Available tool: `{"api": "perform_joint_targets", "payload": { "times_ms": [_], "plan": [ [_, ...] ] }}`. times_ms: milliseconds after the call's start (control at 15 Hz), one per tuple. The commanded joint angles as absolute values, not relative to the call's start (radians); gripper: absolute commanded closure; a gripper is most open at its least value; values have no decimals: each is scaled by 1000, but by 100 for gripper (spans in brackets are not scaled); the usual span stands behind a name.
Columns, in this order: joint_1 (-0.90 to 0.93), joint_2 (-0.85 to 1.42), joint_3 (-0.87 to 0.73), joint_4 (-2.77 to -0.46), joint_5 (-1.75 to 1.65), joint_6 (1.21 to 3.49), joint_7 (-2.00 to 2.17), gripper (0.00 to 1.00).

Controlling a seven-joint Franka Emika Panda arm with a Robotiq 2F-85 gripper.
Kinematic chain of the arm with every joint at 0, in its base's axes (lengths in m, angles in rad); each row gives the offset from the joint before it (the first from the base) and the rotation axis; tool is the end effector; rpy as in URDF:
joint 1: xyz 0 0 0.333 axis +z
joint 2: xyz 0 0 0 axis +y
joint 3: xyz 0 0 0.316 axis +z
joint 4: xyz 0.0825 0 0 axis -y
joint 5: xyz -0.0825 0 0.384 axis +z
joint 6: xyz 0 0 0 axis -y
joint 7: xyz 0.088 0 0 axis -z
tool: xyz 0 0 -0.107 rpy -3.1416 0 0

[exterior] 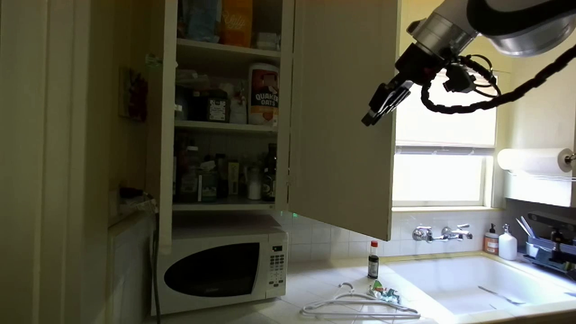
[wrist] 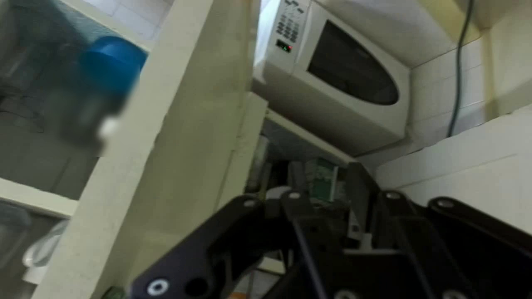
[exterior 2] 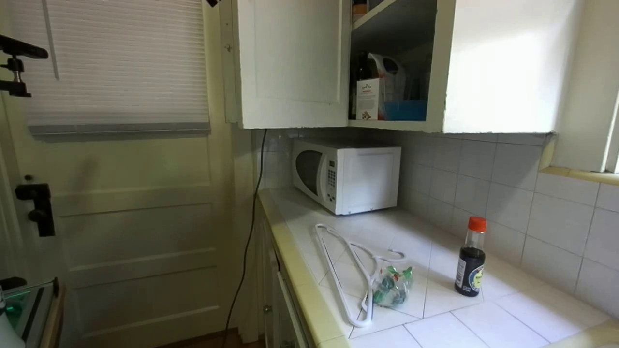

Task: Open the right side of the cabinet

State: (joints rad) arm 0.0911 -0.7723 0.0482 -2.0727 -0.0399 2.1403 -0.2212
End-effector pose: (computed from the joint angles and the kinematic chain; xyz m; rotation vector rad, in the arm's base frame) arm 0.3210 0.0544 0.7927 2.7249 0.5076 1.2304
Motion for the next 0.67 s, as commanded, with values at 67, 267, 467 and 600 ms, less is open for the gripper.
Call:
{"api": "perform_joint_targets", "payload": {
  "times_ms": [67,267,467,600],
  "plan": [
    [166,-886,66,-2161,-67,2029,-274,27],
    [142,-949,49,-2216,-164,2019,-316,5],
    [78,-991,18,-2253,-222,2072,-253,0],
    [26,-985,-1,-2258,-244,2126,-193,0]
  ]
}}
